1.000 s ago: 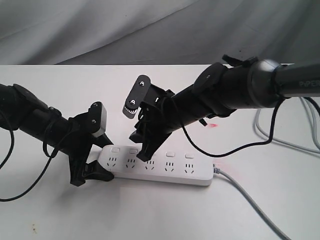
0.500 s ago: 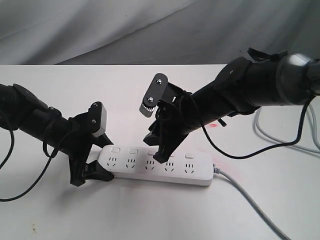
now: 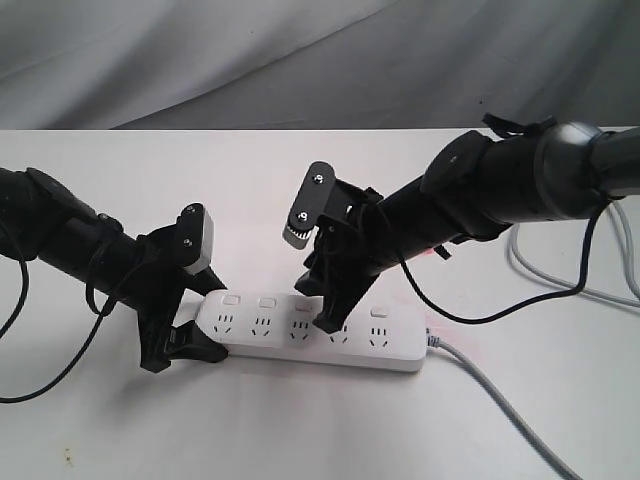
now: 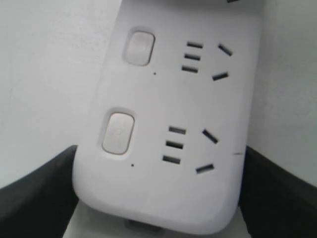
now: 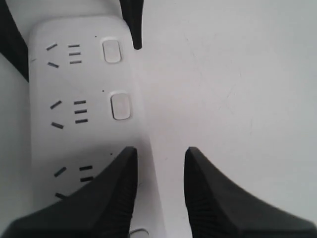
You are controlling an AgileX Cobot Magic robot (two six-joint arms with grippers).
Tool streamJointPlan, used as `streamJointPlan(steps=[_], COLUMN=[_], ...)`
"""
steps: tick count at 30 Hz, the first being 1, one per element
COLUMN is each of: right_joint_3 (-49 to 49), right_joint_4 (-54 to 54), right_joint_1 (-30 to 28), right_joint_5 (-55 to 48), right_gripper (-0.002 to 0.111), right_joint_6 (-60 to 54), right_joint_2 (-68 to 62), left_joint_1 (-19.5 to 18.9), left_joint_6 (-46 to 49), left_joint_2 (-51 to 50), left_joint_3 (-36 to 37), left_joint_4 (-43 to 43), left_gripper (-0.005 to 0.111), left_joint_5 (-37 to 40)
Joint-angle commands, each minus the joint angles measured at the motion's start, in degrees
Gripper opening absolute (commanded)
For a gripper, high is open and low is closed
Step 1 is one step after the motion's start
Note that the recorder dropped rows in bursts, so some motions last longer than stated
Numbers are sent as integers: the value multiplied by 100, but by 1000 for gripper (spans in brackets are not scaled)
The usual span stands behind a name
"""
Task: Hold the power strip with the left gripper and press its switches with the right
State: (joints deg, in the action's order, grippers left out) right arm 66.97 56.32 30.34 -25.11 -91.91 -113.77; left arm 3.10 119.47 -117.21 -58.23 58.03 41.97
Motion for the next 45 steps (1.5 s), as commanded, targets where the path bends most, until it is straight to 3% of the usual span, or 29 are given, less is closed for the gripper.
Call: streamJointPlan(steps=[1, 45], right_joint_3=[-29, -18], right_joint_4=[88, 302], right_joint_1=[67, 104], right_joint_5=[46, 48], right_gripper=[30, 30], right_joint_6=[-170, -254], right_joint_2=[-1, -595], left_joint_1=[16, 16], left_joint_6=[-60, -53], left_joint_2=[-25, -25], left_joint_3=[0, 0], left_joint_4=[-15, -15], left_gripper=[51, 51], left_joint_5=[0, 0])
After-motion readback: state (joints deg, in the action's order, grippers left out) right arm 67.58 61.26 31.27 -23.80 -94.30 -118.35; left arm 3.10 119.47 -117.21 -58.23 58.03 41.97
